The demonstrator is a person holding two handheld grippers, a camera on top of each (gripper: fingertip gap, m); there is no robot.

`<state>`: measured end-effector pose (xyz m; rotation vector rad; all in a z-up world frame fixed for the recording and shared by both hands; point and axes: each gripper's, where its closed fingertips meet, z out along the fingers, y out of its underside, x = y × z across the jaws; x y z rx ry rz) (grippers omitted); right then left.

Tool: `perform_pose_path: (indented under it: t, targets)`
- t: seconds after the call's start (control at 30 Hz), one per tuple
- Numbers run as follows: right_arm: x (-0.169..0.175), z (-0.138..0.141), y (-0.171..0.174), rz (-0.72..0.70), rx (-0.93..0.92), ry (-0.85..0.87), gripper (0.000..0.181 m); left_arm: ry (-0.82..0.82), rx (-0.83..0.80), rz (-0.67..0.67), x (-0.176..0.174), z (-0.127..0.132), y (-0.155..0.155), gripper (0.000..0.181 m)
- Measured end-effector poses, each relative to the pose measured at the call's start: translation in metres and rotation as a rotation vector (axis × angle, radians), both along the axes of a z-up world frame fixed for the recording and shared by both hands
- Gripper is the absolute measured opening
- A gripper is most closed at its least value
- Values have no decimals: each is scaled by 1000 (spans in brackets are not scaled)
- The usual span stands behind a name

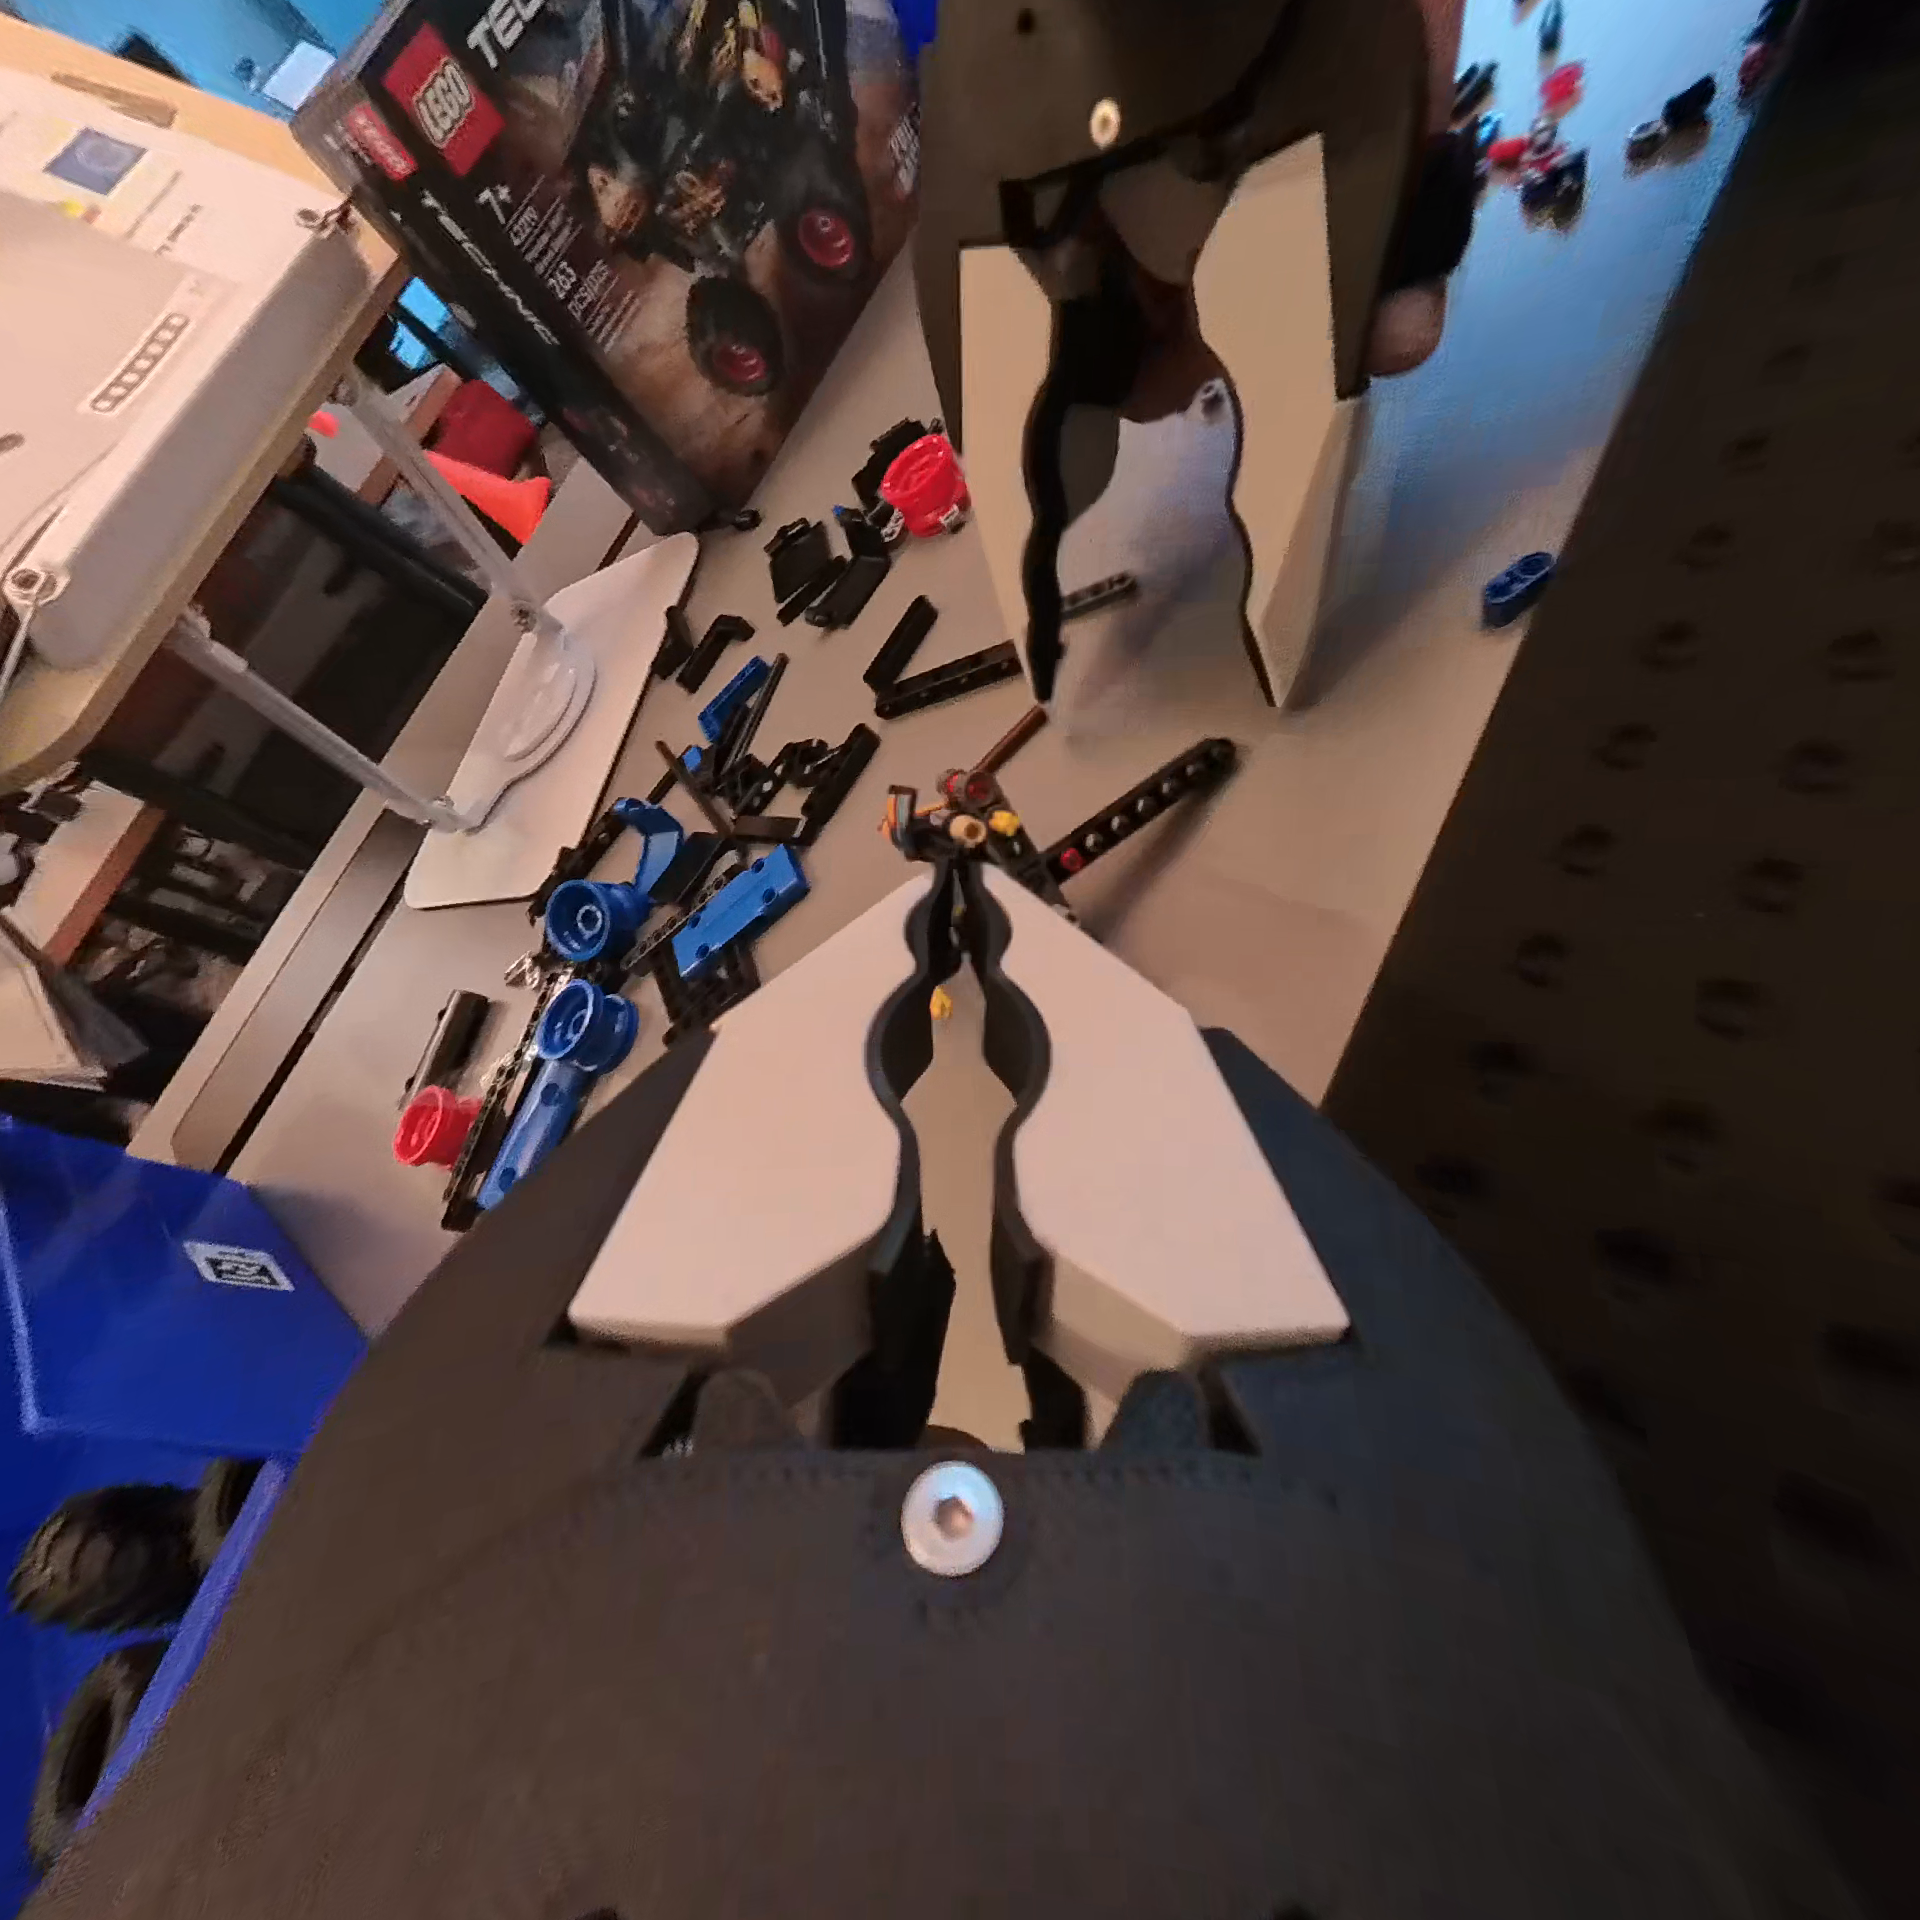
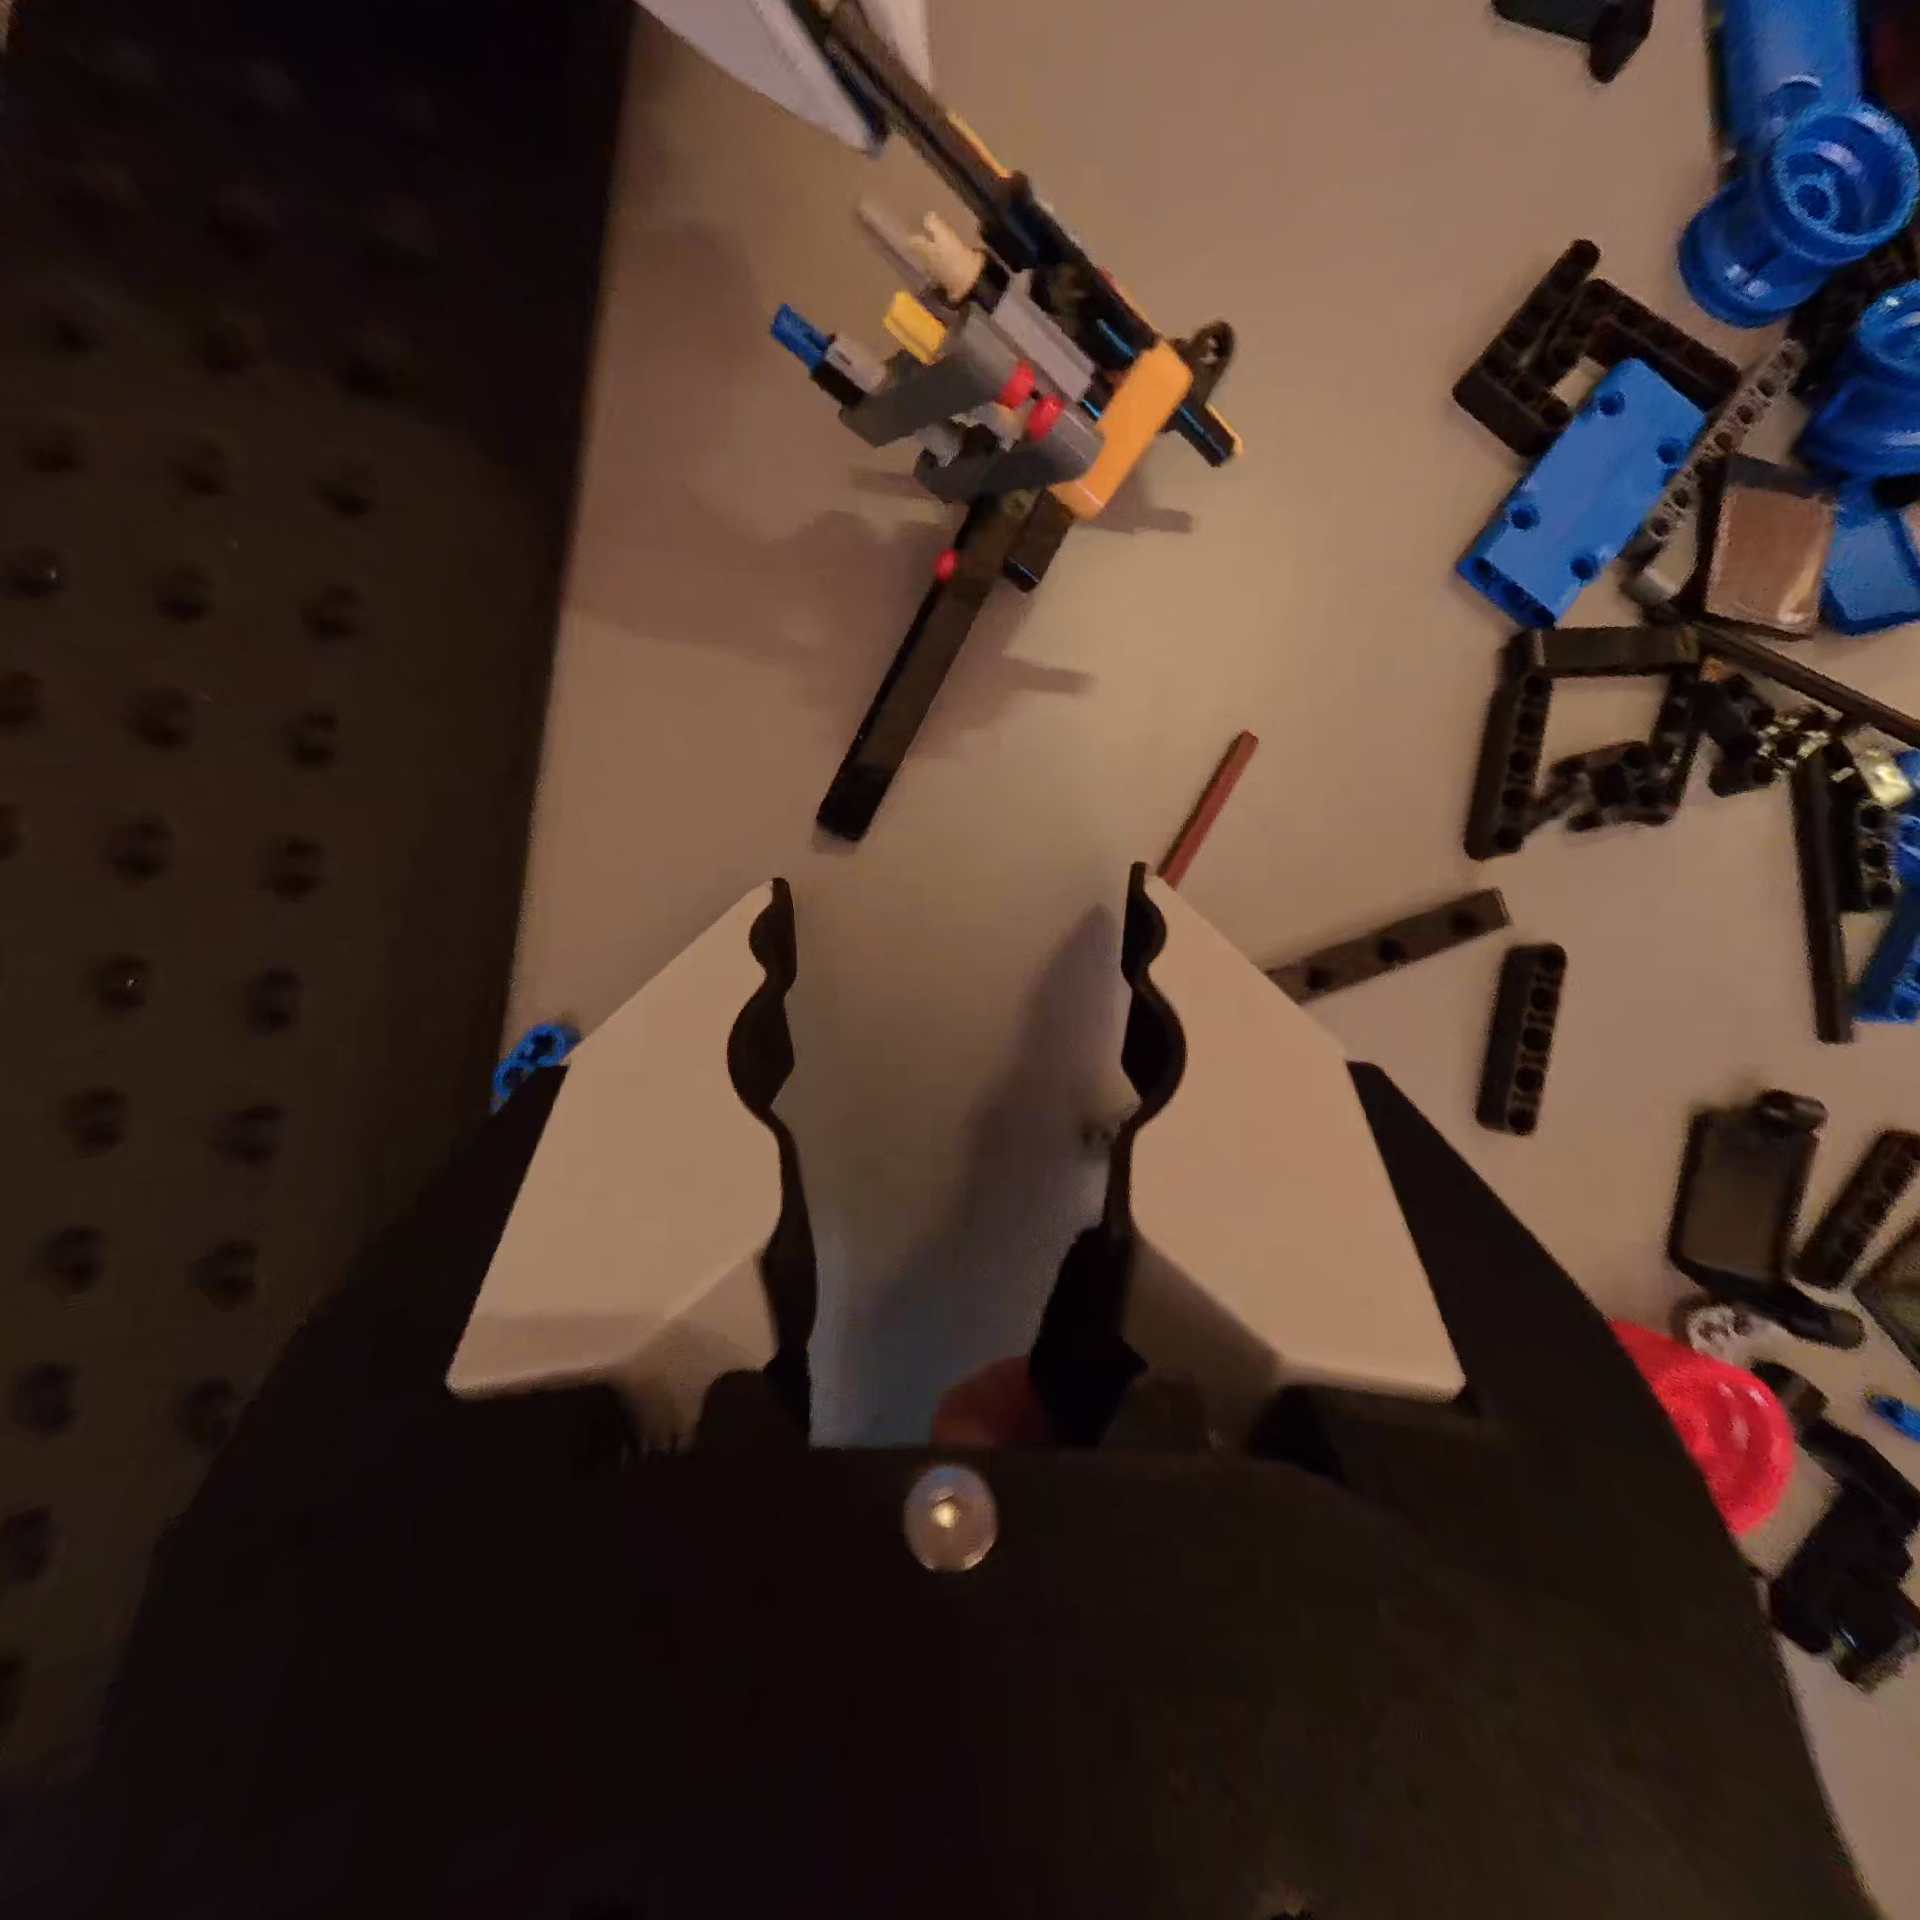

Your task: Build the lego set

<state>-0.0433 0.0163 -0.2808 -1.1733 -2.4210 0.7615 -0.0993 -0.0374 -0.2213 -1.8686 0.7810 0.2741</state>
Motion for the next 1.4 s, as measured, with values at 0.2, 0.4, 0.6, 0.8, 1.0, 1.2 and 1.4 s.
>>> perform_pose_path:
  t: [0.2, 0.4, 0.6, 0.8, 1.0, 1.2, 1.4]
  targets:
    - [-6, 40, 25, -71, 39, 103, 59, -58, -71, -83, 9, -6, -15, 30]
    - [-44, 127, 83, -212, 132, 353, 65, -184, -8, -183, 11, 36, -14, 32]
    - [-112, 235, 166, -368, 242, 642, 80, -70, 225, 41, -55, 133, 63, 30]
    - [-183, 270, 275, -500, 368, 648, 93, -187, 343, 287, -158, 190, 160, 31]
    - [-220, 238, 327, -515, 330, 535, 81, -207, 266, 422, -221, 171, 209, 31]
    - [-230, 229, 332, -520, 285, 539, 52, -275, 244, 422, -231, 153, 223, 28]
    - [-227, 233, 324, -468, 387, 564, 10, -295, 245, 419, -234, 149, 219, 28]
